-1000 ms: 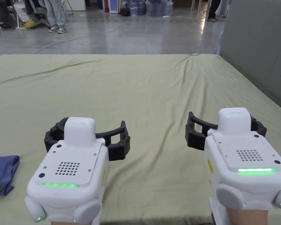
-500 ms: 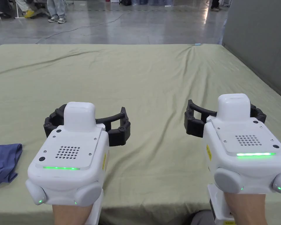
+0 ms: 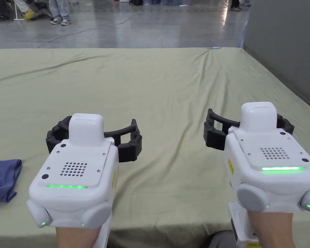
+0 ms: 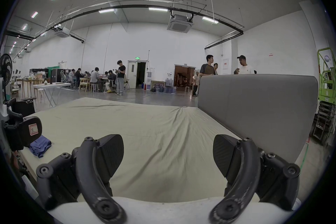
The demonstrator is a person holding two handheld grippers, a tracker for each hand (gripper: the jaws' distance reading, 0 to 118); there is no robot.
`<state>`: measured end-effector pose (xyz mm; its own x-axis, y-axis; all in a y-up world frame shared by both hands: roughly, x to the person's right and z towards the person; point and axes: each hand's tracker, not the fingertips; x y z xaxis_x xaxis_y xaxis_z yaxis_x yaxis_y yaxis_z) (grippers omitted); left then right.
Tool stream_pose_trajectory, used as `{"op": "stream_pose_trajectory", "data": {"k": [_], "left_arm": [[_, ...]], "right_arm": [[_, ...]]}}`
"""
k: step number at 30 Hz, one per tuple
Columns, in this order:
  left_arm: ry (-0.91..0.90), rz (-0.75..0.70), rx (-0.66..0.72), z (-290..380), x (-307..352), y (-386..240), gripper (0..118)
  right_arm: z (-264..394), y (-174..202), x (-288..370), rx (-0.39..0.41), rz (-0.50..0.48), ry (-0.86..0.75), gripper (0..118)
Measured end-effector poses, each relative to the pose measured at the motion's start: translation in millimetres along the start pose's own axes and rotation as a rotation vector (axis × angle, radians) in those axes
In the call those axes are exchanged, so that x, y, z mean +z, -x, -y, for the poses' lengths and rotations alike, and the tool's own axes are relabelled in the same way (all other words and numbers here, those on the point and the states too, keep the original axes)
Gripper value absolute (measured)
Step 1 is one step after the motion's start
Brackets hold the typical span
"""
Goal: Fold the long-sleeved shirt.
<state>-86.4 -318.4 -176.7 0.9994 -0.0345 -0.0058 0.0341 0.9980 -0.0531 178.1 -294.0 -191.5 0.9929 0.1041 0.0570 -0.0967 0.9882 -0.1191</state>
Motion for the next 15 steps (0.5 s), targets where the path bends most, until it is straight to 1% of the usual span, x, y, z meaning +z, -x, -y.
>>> {"op": "stream_pose_trajectory", "data": {"k": [15], "left_arm": [[0.003,-0.006,-0.002,1.4,0.6,2.8,118]], "right_arm": [[1.7,1.5,-0.7,0.001,0.001,0.004,101]]}}
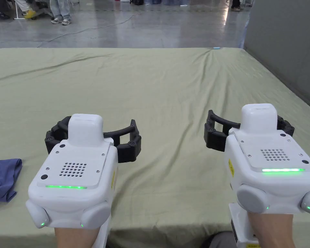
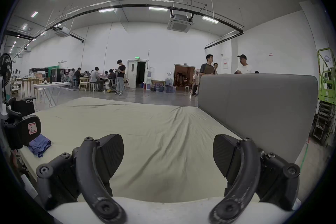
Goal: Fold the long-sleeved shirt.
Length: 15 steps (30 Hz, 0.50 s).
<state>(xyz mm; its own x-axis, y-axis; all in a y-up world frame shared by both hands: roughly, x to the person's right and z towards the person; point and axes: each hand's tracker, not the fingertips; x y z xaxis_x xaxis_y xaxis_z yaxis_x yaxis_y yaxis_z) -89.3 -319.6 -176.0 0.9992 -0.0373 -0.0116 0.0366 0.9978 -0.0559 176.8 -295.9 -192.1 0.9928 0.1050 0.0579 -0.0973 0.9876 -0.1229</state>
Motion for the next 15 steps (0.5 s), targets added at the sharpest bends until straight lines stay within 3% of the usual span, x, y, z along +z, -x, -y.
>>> {"op": "stream_pose_trajectory", "data": {"k": [15], "left_arm": [[-0.001,-0.002,-0.004,-0.1,0.3,-0.4,117]], "right_arm": [[2.0,0.2,-0.4,0.001,0.000,0.005,101]]}}
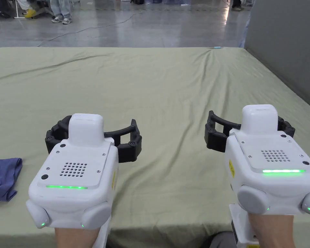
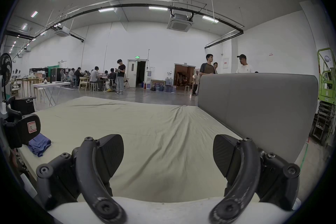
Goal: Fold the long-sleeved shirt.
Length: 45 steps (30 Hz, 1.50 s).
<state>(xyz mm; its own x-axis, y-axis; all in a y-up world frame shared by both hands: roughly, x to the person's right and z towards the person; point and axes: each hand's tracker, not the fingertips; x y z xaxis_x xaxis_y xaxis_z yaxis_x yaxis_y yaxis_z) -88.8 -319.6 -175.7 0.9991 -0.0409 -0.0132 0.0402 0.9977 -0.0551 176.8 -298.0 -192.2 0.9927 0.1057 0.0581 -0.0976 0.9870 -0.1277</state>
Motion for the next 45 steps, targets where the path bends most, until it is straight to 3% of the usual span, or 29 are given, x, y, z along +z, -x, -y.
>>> {"op": "stream_pose_trajectory", "data": {"k": [14,16,28,38,40,45], "left_arm": [[0.008,0.001,-0.008,0.7,-0.8,-1.1,118],[0.006,0.000,-0.015,0.5,-0.8,-1.5,118],[0.016,0.006,-0.012,1.4,-1.5,-1.7,118],[0.016,0.011,-0.011,1.7,-3.3,-0.4,118],[0.017,0.011,-0.012,2.1,-3.5,-0.6,118],[0.023,0.011,-0.009,2.6,-4.6,-0.6,117]], "right_arm": [[2.5,-1.3,-1.9,-0.025,-0.021,0.013,101],[1.4,0.0,-4.4,-0.078,-0.009,0.074,102],[-14.8,8.3,-2.2,-0.090,-0.071,0.215,102],[-21.9,11.1,3.8,-0.097,-0.070,0.202,102],[-21.3,11.1,3.4,-0.133,-0.028,0.202,102],[-20.6,9.9,-1.1,-0.114,0.003,0.231,102]]}}
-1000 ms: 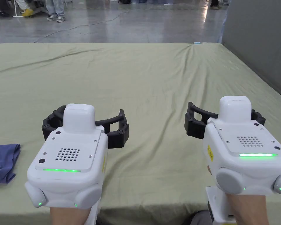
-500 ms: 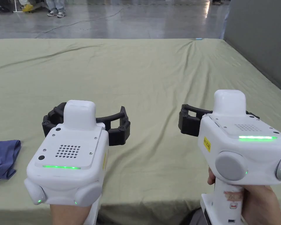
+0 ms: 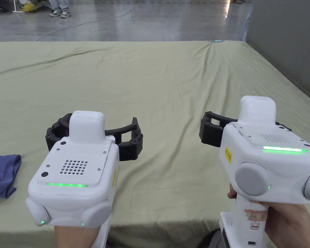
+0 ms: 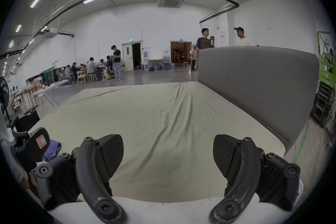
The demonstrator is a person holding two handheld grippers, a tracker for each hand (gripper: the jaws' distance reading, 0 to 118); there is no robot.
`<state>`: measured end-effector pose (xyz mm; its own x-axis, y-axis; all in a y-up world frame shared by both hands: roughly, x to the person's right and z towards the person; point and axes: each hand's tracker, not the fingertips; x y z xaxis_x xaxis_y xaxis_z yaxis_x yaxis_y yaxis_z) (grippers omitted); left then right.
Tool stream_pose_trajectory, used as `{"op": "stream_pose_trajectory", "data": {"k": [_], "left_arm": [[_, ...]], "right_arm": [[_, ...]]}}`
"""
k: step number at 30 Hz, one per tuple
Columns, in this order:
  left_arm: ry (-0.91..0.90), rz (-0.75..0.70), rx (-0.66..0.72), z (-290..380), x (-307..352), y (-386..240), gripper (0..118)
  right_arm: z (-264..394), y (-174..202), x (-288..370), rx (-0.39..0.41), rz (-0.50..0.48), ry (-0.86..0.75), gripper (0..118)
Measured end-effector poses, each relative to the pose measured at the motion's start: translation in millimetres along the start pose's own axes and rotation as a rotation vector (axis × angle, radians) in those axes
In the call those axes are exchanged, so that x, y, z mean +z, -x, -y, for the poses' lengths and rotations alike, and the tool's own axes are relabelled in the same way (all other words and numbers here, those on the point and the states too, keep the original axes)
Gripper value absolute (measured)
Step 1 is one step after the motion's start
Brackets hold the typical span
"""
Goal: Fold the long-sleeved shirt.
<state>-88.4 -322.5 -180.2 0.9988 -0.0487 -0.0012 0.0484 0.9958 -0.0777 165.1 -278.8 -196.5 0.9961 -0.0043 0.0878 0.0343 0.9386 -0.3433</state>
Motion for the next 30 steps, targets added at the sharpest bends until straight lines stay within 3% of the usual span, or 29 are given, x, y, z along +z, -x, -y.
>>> {"op": "stream_pose_trajectory", "data": {"k": [4,7,10,16,19,20,22,25,30], "left_arm": [[-0.001,0.001,-0.005,-0.3,0.4,-0.6,118],[-0.002,0.000,-0.005,-0.3,0.5,-1.0,118],[0.000,-0.001,0.002,0.0,1.3,-0.8,118],[0.004,0.000,0.000,1.2,2.1,-1.5,118],[0.003,-0.001,0.005,1.2,2.5,-1.8,118],[0.003,-0.001,0.007,1.2,3.0,-1.8,118],[0.004,0.000,0.014,0.7,3.0,-1.9,118],[0.004,0.002,0.012,0.8,3.7,-2.0,117],[0.009,-0.006,0.005,2.6,3.5,-1.7,118]], "right_arm": [[-0.9,-11.0,3.3,0.016,-0.115,0.003,102],[-0.3,-20.5,5.0,-0.040,-0.199,-0.017,102],[1.6,-22.9,6.2,-0.038,-0.175,-0.049,102],[11.2,-15.6,10.4,0.086,-0.079,-0.147,102],[19.0,-13.8,7.5,0.080,-0.087,-0.306,108],[21.3,-14.2,-0.3,0.117,-0.109,-0.335,108],[29.9,-18.5,-2.4,0.132,-0.139,-0.280,108],[39.6,-16.5,-8.6,0.091,-0.105,-0.256,108],[37.6,-16.8,-10.9,0.103,-0.081,-0.224,108]]}}
